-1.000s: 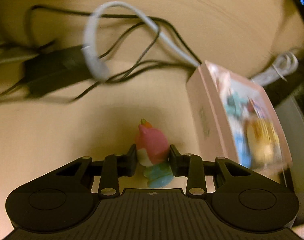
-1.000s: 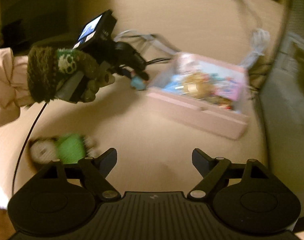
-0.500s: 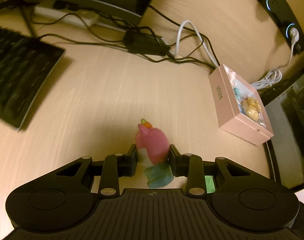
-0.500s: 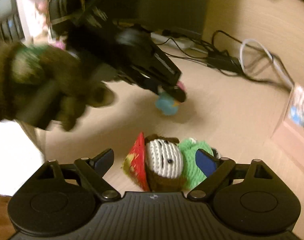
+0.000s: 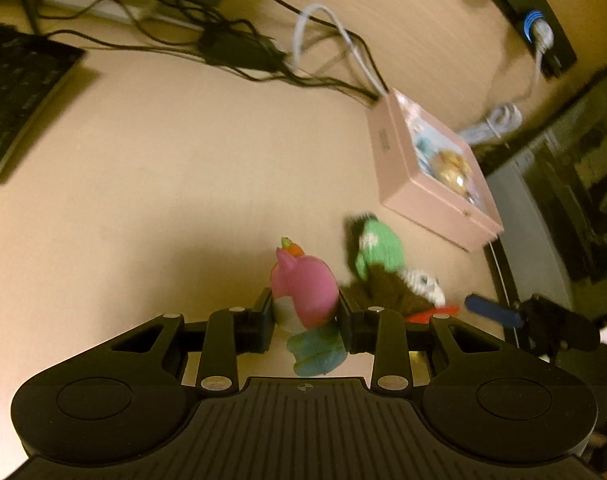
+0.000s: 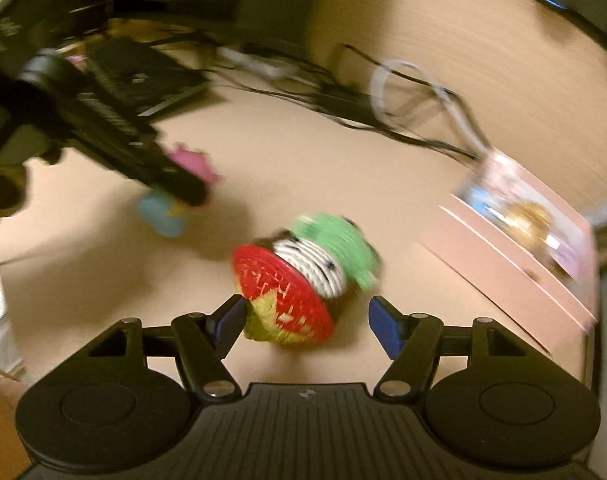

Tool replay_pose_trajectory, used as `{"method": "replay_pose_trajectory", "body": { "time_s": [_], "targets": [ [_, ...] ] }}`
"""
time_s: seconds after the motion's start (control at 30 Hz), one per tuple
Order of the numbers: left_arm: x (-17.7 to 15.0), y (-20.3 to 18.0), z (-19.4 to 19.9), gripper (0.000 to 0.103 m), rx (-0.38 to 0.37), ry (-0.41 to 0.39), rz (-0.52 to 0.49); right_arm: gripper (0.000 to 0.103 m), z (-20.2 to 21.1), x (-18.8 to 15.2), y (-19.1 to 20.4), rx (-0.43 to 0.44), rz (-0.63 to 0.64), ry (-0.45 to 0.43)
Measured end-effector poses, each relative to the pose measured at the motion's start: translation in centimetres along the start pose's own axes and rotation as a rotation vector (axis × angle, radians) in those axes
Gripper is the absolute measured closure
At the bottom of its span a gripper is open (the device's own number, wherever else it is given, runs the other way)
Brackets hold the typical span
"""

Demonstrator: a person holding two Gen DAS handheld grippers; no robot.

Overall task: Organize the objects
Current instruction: 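Grasp the green crocheted doll with the right tool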

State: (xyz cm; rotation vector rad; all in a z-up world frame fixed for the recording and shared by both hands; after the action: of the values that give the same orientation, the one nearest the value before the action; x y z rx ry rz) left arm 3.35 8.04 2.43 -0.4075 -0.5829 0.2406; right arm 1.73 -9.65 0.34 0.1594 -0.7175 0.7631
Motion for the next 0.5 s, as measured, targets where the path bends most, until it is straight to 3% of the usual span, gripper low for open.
{"method": "replay_pose_trajectory", "body": {
  "time_s": [0.17, 0.33, 0.5],
  "targets": [
    [-1.3, -2.2, -0.8, 0.067, 0.004, 0.032, -0.074, 0.034, 1.1, -1.7, -3.3, -0.094, -0.112, -0.001],
    [-1.9, -2.7, -0.9, 0.067, 0.058, 0.037, -0.112, 0.015, 3.2, -1.8, -3.9, -0.019, -0.250, -0.063],
    [-2.2, -2.3, 0.2, 0.067, 0.131, 0.011, -0.141, 0.014, 2.3, -1.1, -2.2, -0.009, -0.240, -0.072]
  ]
}}
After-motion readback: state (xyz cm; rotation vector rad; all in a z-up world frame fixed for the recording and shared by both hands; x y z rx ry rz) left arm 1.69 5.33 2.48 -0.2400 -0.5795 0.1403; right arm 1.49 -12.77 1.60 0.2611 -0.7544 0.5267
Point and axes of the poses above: each gripper's, at about its wrist camera, not at the fingertips, and z roughly against the way its jaws point, y to its left, x to its top, the point moved 6 cm from there along -z, roughly the way its jaws point, and after that the axes turned 5 degrees about x, right-handed, at the moved point
